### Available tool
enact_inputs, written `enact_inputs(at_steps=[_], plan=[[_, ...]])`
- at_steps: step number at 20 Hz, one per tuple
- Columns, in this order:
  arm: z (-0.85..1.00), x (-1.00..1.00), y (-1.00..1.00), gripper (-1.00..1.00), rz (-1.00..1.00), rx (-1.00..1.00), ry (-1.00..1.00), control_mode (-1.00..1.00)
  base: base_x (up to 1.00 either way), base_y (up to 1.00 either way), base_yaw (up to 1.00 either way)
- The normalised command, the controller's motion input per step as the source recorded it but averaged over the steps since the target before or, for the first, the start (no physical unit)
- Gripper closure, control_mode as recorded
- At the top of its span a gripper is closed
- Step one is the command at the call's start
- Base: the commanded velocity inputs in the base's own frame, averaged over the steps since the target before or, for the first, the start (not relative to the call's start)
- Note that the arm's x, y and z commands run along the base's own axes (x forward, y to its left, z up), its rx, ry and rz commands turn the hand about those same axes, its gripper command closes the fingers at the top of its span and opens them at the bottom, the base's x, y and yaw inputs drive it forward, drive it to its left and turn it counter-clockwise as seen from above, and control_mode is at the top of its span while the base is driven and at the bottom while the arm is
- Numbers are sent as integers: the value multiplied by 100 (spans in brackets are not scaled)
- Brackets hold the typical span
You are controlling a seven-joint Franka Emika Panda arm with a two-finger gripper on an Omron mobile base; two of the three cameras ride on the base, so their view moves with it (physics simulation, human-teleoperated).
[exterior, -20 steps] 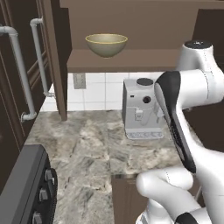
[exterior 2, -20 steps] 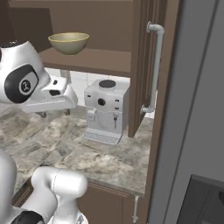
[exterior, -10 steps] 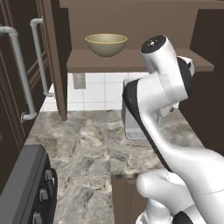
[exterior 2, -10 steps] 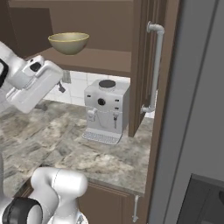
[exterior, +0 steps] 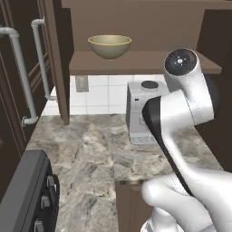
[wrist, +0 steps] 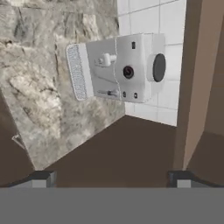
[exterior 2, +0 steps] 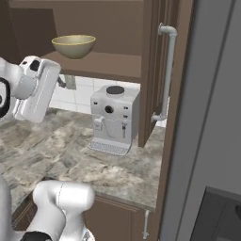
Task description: Pick up the bowls from the cabinet and place each bowl in front of a stool on the dining counter.
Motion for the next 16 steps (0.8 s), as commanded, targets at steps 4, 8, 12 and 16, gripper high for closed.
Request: enact_inputs(at_steps=[4,8,12,16], plan=[[18,27,-6,-100,61,11,0,-100,0,0,0],[19,29,0,-100,52,9,0,-100,0,0,0],[12,10,9,-100,39,4,-8,-100,0,0,0],[0,0,4,-100,9,7,-14,-100,0,0,0]])
